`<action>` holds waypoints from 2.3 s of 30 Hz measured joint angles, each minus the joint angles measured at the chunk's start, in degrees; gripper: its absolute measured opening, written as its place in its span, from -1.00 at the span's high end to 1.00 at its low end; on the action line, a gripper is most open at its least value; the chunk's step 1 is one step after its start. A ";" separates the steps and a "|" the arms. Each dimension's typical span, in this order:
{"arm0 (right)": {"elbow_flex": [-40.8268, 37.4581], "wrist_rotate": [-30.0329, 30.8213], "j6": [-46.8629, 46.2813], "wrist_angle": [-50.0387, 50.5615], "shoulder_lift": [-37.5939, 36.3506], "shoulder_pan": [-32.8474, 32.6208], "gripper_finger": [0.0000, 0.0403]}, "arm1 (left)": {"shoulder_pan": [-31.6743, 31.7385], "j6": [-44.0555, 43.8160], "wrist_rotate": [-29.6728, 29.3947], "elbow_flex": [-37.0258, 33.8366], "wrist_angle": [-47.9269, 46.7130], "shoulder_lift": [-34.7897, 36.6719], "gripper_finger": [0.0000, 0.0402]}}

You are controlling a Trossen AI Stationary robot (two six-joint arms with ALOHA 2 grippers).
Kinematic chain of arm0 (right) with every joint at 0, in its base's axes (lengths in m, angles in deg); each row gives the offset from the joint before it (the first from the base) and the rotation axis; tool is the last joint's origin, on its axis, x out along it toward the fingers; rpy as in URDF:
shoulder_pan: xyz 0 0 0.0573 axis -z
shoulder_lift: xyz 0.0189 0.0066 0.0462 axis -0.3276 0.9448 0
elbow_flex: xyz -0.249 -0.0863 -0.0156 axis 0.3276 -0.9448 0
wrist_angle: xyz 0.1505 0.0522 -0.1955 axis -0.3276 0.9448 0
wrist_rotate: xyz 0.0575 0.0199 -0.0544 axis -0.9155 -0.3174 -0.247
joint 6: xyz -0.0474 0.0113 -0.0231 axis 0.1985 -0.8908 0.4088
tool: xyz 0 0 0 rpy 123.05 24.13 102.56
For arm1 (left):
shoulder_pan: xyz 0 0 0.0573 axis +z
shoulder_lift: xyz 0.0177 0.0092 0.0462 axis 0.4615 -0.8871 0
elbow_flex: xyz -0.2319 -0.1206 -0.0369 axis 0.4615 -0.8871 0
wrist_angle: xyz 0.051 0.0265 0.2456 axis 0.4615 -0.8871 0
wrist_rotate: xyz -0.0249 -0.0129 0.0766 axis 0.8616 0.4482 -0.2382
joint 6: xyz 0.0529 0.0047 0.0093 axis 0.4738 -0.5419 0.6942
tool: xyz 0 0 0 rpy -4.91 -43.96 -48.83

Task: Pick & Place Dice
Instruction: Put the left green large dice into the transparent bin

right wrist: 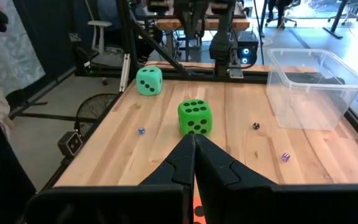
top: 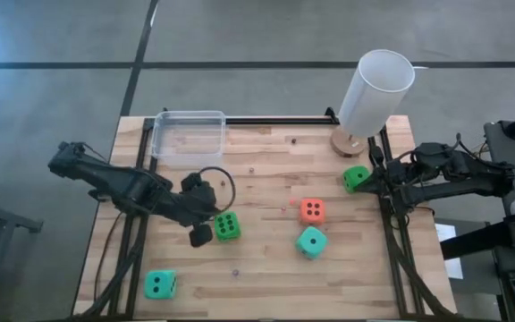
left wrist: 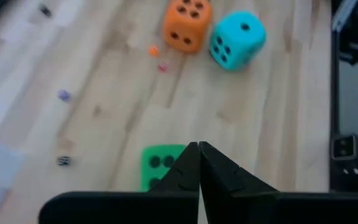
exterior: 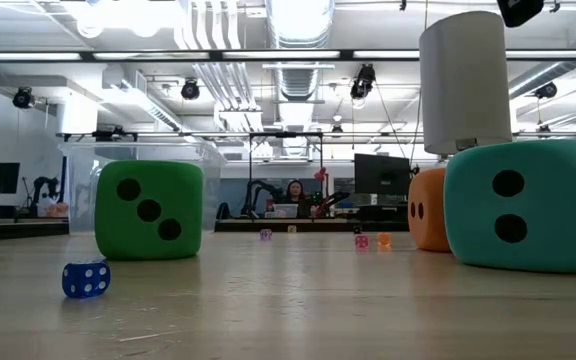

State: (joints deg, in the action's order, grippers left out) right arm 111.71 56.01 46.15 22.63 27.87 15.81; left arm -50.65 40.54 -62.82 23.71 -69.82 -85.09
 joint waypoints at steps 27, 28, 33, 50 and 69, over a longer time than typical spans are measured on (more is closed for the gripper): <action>0.00 0.03 0.03 0.04 0.02 -0.04 0.96 | 8.43 -15.02 16.18 0.07 -1.68 -16.56 0.96; 0.00 0.04 0.02 0.05 0.02 -0.04 0.96 | 8.47 -14.99 16.17 0.07 -1.67 -16.55 0.93; 0.00 0.04 0.04 0.04 0.02 -0.04 0.96 | 8.63 -14.90 16.09 0.04 -2.70 -16.51 0.61; 0.00 0.02 0.04 0.04 0.04 -0.04 0.96 | 9.03 -6.25 16.11 -5.84 2.32 -16.51 -0.94; 0.00 0.02 0.04 0.07 0.07 0.00 0.96 | 11.26 -2.51 20.03 -8.44 2.98 -20.12 -0.98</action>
State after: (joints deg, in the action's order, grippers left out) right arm 111.71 56.03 46.19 22.70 27.93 15.81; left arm -39.38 38.02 -42.79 15.27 -66.83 -105.21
